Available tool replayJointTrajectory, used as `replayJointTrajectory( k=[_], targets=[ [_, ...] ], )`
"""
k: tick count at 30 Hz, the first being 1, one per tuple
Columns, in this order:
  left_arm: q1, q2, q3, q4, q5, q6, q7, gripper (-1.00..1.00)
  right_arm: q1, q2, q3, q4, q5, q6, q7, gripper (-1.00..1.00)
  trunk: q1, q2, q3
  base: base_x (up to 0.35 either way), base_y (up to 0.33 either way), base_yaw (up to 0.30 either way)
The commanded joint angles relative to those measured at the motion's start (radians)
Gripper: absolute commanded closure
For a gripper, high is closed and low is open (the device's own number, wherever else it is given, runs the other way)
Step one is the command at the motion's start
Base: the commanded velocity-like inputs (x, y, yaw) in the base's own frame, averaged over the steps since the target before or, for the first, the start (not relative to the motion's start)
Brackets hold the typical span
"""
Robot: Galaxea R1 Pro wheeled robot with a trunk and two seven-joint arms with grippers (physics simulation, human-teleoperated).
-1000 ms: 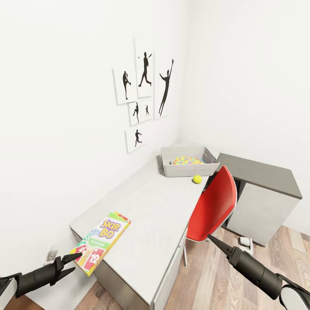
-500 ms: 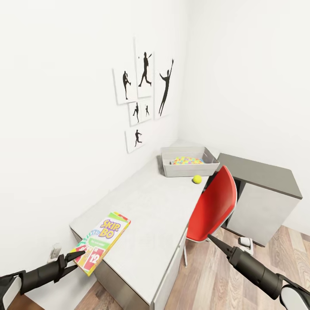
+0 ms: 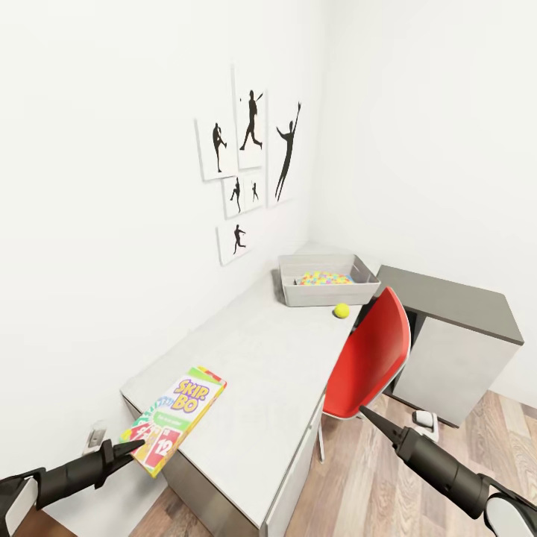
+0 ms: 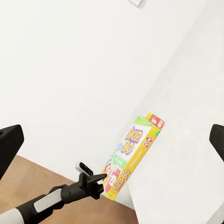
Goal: Put all the toys in the child's room - the three board games (two on the bed and one on the table), the two jigsaw puzzles on the table, and the tennis ball on the table - inside the toy box on the table in the child's room.
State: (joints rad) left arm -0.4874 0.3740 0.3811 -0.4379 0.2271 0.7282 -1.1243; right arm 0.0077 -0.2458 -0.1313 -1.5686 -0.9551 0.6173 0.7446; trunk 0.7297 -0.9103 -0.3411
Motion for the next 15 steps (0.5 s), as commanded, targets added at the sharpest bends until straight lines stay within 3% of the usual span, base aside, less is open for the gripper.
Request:
replayJointTrajectory(
  k=[1,6,15],
  targets=[
    [0.0,0.0,-0.001,0.001,-0.006,-0.001,-0.002,1.0,0.0,0.001,-0.001,-0.001,-0.007,0.007,-0.002,-1.0,0.0,-0.001,-0.001,0.0,0.0,0.0],
    [0.0,0.0,0.0,0.001,-0.006,-0.002,-0.002,1.0,0.0,0.003,-0.001,0.0,-0.007,0.007,-0.002,-1.0,0.0,-0.001,-0.001,0.0,0.0,0.0],
    [0.0,0.001,0.0,-0.04,-0.004,0.0,-0.015,1.0,0.0,0.003,-0.001,-0.001,-0.007,0.007,-0.002,-1.0,-0.034,0.062,0.027,0.0,0.0,0.0]
  ],
)
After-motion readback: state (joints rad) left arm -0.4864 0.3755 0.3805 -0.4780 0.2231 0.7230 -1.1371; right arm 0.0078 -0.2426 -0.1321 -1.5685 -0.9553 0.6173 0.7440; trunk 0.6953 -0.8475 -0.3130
